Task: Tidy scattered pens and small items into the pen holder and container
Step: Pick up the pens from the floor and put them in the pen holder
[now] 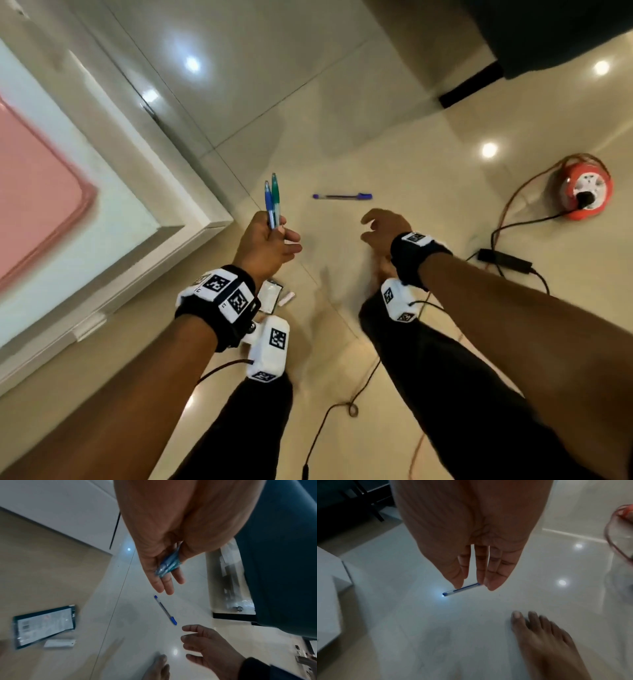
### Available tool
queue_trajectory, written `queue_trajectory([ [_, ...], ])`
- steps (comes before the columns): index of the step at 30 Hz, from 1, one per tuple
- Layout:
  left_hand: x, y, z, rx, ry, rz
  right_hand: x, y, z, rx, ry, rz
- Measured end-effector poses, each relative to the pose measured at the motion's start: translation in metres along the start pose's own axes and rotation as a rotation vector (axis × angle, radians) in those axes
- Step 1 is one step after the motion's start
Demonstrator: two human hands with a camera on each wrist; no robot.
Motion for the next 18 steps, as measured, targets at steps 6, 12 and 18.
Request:
queue_trajectory([
  [6, 0.027, 0.089, -0.047, -0.016, -0.043, 0.066, -0.003, 0.13, 0.003, -0.094, -0.26, 0.105],
  [12, 0.051, 0.109, -0.06, -0.058, -0.056, 0.118, 0.023, 0.14, -0.006, -0.21, -0.314, 0.064],
  [18, 0.046, 0.061, -0.043, -0.134, -0.109, 0.161, 0.025, 0.051, -0.001, -0.057, 0.38, 0.063],
])
Point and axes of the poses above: each hand's wrist, its own y-axis towards the middle knuckle, its own x-axis out of the palm, z = x × y, the point moved 9 cm from there along y, towards the middle knuckle, and after that the axes turned 2 degrees about -z, right-handed, at the moved point
